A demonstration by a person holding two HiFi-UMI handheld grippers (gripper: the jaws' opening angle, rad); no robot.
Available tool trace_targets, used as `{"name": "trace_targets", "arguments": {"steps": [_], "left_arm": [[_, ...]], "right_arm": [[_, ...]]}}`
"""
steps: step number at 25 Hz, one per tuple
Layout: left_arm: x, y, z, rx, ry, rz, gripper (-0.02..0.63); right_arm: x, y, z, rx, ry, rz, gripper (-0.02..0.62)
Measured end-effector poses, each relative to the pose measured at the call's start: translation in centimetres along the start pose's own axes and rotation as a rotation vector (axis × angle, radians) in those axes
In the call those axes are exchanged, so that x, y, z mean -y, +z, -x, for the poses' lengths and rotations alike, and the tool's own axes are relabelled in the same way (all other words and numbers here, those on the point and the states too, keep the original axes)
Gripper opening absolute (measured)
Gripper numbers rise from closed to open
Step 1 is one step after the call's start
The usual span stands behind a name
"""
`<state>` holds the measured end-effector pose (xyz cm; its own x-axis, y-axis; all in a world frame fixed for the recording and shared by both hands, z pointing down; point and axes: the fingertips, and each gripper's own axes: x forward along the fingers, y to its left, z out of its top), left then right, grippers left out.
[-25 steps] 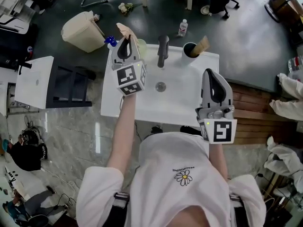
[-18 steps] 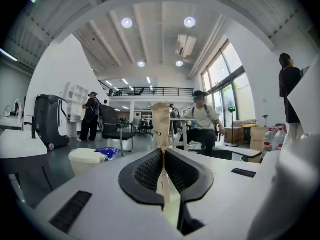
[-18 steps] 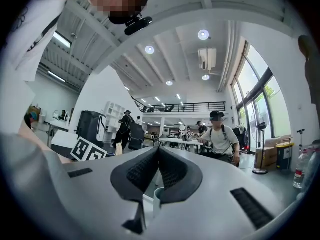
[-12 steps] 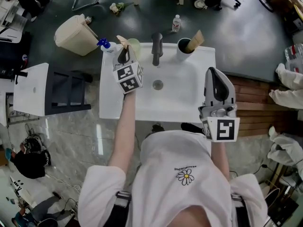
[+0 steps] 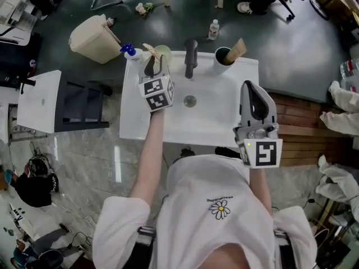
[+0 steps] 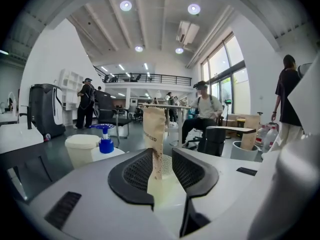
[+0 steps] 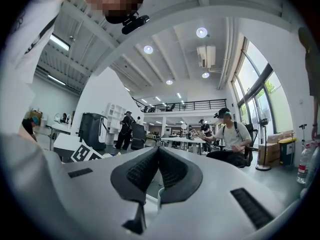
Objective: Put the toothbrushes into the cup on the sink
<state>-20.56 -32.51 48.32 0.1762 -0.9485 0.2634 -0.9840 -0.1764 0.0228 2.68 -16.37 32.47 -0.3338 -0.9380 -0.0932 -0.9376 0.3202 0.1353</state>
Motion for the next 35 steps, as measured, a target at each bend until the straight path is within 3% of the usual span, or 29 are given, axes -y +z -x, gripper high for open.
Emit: {"name": "trace_targets", "arguments": {"steps": [5,10,14,18,20,23,28,35], "left_arm": [[0.4,3.2,0.9,0.075,-0.010,-0.021,0.115],[0.6,9.8,3.6,0.250,-0.003,-0.037,0.114],[2.1,15.6,7.5,0.393,0.001,-0.101,0.113],[4.5,19.4,12.1,0.509,-0.015,-0.159,0.072],[5.6,20.4,14.1,0.547,-0.024,-0.125,0.044],[6.7,20.1,16.5,0.562,-0.015,-0.075,0.032],[7.1,16.7,18.9,0.526,0.045,-0.062,0.015],[7.3,14.8,18.8,0.492,0.019,-0.056,0.015]], "right_arm": [[-0.3,0.4,-0.3,0.010,0.012,-0.002,0.011],[-0.6,0.8,-0.4,0.019,0.024,-0.004,0.011],[-0.4,0.7,-0.5,0.021,0.031,-0.009,0.011],[-0.7,0.9,-0.7,0.031,0.047,-0.019,0.011],[-1.0,1.0,-0.9,0.035,0.055,-0.015,0.011],[-1.4,1.0,-1.2,0.040,0.066,-0.018,0.011],[-1.9,0.7,-1.6,0.046,0.071,-0.038,0.011],[-1.9,0.3,-1.9,0.027,0.066,-0.038,0.011]]}}
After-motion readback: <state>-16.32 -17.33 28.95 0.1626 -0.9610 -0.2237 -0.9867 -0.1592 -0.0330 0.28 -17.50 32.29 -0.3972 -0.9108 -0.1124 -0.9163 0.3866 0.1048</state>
